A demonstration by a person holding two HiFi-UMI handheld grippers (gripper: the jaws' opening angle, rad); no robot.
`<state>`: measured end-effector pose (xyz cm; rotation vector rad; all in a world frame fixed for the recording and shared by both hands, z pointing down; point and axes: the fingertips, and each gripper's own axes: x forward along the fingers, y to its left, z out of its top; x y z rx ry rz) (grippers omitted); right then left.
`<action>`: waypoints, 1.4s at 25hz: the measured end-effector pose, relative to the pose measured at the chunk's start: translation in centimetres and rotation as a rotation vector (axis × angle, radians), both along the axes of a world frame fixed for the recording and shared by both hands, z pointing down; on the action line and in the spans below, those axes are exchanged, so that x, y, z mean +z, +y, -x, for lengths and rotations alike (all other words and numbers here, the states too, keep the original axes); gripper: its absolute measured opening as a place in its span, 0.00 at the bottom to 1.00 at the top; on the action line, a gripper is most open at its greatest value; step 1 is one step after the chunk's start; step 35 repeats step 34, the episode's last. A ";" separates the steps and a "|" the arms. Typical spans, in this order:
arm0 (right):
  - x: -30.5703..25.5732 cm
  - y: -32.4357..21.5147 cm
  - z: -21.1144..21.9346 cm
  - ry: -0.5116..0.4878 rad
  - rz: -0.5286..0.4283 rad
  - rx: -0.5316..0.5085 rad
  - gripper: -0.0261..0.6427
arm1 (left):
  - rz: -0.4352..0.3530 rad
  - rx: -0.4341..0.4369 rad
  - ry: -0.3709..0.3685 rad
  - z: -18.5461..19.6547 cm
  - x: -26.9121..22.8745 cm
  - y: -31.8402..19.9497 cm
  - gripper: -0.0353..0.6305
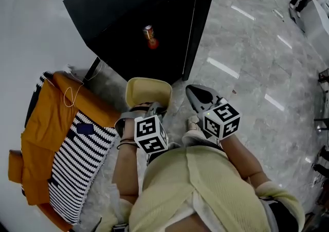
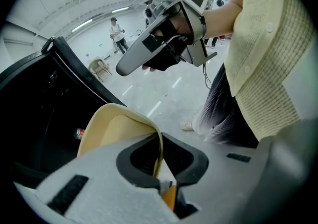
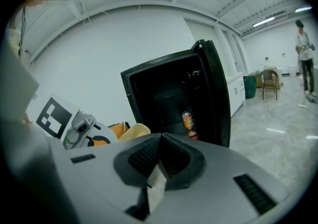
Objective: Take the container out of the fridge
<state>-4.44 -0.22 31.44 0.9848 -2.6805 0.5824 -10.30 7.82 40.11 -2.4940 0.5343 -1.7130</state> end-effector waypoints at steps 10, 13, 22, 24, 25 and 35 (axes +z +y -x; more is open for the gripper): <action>0.4 0.9 -0.1 0.013 0.014 -0.003 0.08 | 0.019 -0.042 -0.008 1.0 0.1 1.6 0.10; 0.2 1.0 -0.1 0.009 0.012 -0.002 0.08 | 0.023 -0.045 -0.010 1.0 0.2 1.8 0.10; 0.4 1.3 -0.4 0.004 0.021 0.003 0.08 | 0.037 -0.042 -0.011 0.6 0.5 2.3 0.10; 0.4 1.2 -0.4 0.001 0.024 0.004 0.08 | 0.039 -0.040 -0.015 0.6 0.7 2.4 0.10; 0.4 1.2 -0.3 -0.002 0.025 0.005 0.08 | 0.040 -0.037 -0.019 0.6 0.7 2.4 0.10; 0.3 1.0 -0.1 -0.004 0.022 -0.003 0.08 | 0.034 -0.036 -0.021 0.4 0.5 1.9 0.10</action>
